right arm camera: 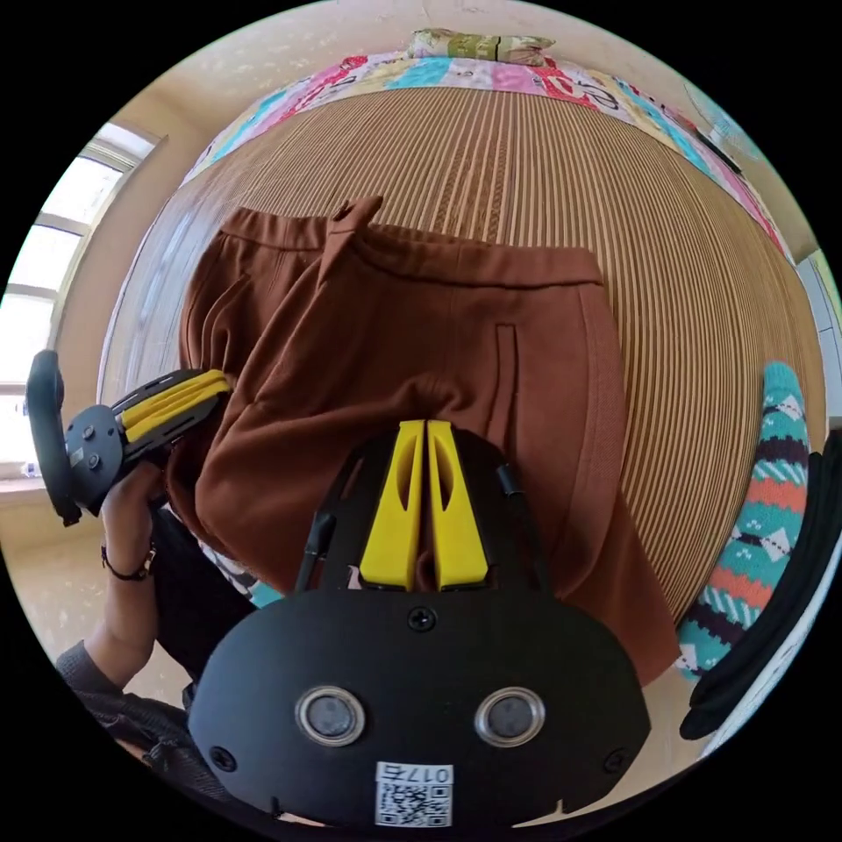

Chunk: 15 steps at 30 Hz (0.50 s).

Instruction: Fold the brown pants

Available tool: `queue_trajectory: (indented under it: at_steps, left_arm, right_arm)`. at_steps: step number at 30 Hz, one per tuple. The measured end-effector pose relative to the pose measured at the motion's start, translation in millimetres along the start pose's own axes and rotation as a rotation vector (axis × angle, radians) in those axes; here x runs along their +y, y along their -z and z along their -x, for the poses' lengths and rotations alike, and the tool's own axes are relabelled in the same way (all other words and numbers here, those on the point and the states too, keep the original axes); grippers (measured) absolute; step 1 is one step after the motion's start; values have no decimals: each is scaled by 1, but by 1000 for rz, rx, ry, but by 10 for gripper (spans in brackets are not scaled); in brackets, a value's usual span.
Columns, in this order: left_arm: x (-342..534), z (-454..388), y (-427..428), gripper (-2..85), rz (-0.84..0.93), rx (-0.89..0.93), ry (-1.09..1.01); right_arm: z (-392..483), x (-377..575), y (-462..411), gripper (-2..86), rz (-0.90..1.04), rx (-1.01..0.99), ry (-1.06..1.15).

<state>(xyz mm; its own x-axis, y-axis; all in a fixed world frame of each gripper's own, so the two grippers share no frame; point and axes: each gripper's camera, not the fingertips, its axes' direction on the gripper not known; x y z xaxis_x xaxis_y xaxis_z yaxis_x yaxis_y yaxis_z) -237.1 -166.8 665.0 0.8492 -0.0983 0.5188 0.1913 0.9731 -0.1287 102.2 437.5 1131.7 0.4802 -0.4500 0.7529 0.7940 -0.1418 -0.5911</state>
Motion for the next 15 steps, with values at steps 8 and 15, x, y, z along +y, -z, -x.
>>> queue_trajectory:
  at_steps: [8, 15]
  left_arm:
    - [-12, 8, -23, -10, -156, -12, 117]
    - [-50, 6, -39, -10, -169, -102, 130]
  right_arm:
    - [-30, -17, -12, 4, -176, -27, -2]
    - [-82, -30, -20, 5, -273, -205, -54]
